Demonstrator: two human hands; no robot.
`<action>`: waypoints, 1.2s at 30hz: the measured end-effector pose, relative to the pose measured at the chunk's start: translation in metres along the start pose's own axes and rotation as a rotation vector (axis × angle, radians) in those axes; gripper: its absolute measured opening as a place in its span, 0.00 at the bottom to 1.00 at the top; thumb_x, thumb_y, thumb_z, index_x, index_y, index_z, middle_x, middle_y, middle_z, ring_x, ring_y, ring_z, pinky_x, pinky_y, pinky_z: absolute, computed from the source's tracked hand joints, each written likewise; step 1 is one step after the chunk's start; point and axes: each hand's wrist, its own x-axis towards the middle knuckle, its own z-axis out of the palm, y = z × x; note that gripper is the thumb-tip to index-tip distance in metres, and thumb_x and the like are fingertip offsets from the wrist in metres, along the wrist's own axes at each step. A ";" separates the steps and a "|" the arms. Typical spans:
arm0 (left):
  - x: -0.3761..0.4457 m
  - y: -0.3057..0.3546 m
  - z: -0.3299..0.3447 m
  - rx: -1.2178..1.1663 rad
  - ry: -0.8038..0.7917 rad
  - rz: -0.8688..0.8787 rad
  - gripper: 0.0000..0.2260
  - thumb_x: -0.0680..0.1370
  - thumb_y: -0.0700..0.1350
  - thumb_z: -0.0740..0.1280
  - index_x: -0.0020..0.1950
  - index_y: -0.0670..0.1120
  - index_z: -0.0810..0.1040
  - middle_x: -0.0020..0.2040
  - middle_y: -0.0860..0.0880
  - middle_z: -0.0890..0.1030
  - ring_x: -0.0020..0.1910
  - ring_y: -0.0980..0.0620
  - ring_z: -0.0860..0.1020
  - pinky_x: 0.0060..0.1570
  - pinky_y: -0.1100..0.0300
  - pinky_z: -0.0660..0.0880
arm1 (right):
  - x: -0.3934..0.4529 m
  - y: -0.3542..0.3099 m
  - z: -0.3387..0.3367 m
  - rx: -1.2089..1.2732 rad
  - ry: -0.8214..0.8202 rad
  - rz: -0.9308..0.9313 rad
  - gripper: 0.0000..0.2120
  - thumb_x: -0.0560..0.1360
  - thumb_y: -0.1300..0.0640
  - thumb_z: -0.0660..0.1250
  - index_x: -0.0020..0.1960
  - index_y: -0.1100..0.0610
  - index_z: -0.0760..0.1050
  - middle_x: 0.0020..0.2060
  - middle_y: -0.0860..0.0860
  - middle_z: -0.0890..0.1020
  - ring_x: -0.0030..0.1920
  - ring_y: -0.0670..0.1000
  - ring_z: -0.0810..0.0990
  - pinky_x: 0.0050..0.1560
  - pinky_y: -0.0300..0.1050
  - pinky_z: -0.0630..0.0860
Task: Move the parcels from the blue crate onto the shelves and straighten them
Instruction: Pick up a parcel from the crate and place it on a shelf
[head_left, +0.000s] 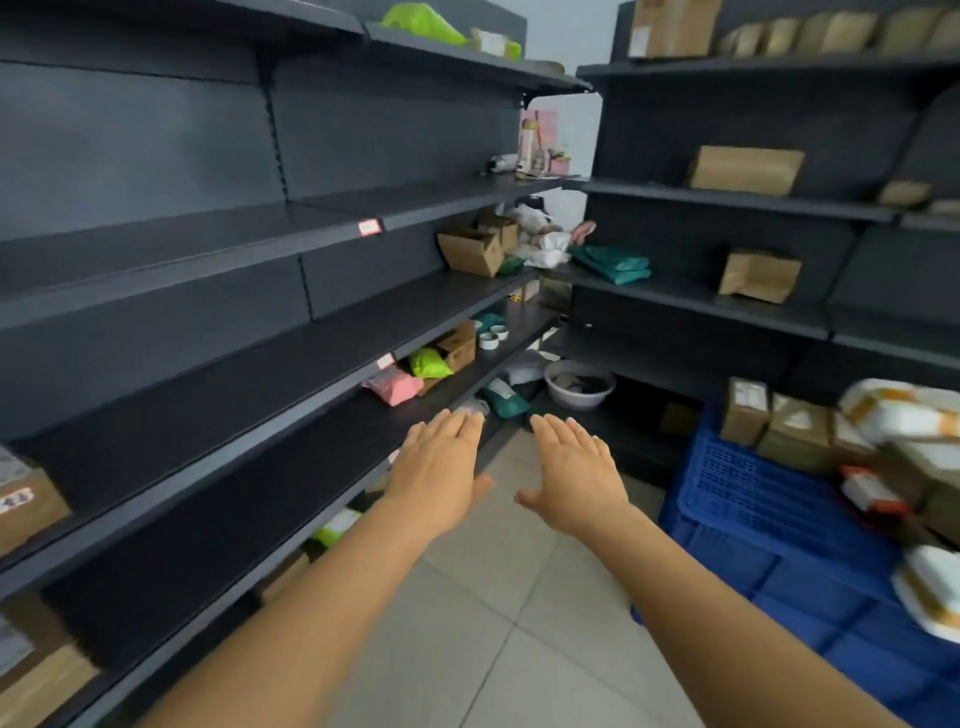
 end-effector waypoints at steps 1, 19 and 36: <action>0.005 0.015 0.005 -0.002 -0.007 0.028 0.32 0.79 0.55 0.63 0.78 0.46 0.53 0.76 0.49 0.59 0.76 0.49 0.54 0.74 0.52 0.53 | -0.007 0.016 -0.001 -0.006 -0.001 0.032 0.44 0.75 0.44 0.68 0.79 0.54 0.46 0.78 0.49 0.52 0.78 0.54 0.47 0.76 0.53 0.48; 0.149 0.221 0.101 -0.093 -0.212 0.468 0.33 0.80 0.55 0.62 0.79 0.47 0.50 0.78 0.49 0.57 0.77 0.49 0.52 0.75 0.53 0.50 | -0.021 0.250 -0.003 0.008 0.013 0.583 0.43 0.76 0.45 0.67 0.79 0.54 0.44 0.78 0.49 0.51 0.78 0.54 0.46 0.76 0.54 0.47; 0.271 0.409 0.174 -0.169 -0.307 0.799 0.32 0.80 0.56 0.61 0.79 0.47 0.51 0.77 0.51 0.59 0.77 0.50 0.55 0.75 0.51 0.54 | -0.034 0.437 -0.022 0.062 0.083 0.953 0.43 0.76 0.43 0.66 0.79 0.55 0.44 0.78 0.49 0.51 0.78 0.54 0.47 0.76 0.52 0.47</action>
